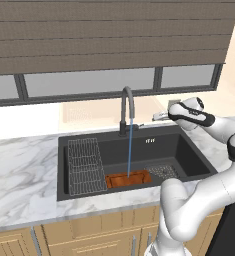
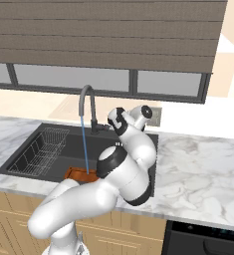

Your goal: Turn on the sink faucet with hot water and rinse the cutting board for ten seconds, then turn off the faucet. Push the cutting board to reach the water if necessary.

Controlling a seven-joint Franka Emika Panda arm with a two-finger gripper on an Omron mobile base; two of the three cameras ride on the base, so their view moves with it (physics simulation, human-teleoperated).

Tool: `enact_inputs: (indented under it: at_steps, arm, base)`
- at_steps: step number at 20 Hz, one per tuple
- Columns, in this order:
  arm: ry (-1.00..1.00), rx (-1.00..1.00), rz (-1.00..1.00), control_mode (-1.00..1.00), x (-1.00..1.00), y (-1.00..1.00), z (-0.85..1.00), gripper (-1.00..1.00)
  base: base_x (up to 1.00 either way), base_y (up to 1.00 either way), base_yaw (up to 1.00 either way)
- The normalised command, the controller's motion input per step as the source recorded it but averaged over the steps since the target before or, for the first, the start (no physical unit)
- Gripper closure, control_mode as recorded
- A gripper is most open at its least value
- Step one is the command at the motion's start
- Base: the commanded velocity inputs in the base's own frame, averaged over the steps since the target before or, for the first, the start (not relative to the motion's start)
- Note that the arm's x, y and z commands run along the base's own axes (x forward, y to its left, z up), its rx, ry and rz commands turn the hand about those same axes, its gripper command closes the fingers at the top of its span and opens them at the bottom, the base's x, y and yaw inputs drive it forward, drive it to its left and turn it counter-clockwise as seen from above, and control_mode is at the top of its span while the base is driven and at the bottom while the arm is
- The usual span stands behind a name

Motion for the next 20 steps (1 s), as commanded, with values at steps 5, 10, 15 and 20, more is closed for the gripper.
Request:
enact_inputs:
  at_steps: [5, 10, 15, 20]
  arm:
    - [0.00, 0.00, 0.00, -1.00, 0.00, 0.00, 0.00, -1.00]
    - [0.00, 0.00, 0.00, -1.00, 0.00, 0.00, 0.00, -1.00]
    - [0.00, 0.00, 0.00, -1.00, 0.00, 0.00, 0.00, -1.00]
    - [0.00, 0.00, 0.00, -1.00, 0.00, 0.00, 0.00, -1.00]
  base:
    - [0.00, 0.00, 0.00]
    - [0.00, 0.00, 0.00]
    - [0.00, 0.00, 0.00]
    - [0.00, 0.00, 0.00]
